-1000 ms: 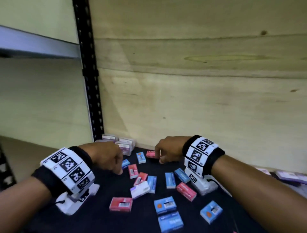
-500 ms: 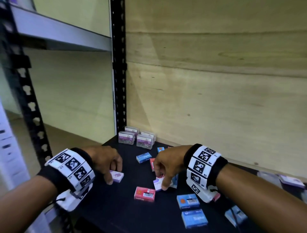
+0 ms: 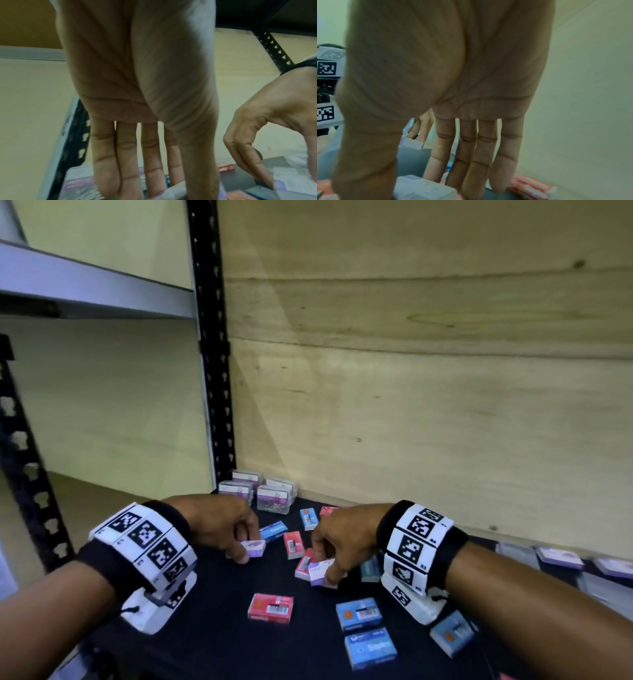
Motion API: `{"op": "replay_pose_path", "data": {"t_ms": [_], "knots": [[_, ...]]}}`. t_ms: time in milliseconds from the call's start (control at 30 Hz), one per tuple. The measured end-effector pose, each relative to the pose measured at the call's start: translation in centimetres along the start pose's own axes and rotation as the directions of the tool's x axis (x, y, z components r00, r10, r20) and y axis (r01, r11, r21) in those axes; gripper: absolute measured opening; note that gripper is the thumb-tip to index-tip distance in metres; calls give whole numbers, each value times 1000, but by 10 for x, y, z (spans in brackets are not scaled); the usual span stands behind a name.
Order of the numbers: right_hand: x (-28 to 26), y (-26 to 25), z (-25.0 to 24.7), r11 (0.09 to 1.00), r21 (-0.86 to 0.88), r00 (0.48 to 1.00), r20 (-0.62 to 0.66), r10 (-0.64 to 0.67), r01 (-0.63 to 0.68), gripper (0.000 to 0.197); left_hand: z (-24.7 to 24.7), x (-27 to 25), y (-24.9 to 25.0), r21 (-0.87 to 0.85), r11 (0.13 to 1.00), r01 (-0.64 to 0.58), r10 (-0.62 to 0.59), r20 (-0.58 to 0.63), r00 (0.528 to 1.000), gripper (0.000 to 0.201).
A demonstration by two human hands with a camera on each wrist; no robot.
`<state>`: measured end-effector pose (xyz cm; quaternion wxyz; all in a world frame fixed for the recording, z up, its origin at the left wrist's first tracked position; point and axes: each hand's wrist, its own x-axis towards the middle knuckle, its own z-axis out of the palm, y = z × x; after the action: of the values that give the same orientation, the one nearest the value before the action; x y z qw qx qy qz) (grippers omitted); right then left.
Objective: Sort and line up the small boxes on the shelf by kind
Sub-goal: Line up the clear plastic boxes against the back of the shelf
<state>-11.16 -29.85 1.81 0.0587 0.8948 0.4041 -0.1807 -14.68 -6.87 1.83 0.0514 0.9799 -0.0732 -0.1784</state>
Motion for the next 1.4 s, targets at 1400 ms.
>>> {"op": "replay_pose_path", "data": {"t_ms": [1400], "knots": [[-262,318,94,640,192,666,124,736,-744,34,14,193,416,335,735,-590,609,60,791,44]]}}
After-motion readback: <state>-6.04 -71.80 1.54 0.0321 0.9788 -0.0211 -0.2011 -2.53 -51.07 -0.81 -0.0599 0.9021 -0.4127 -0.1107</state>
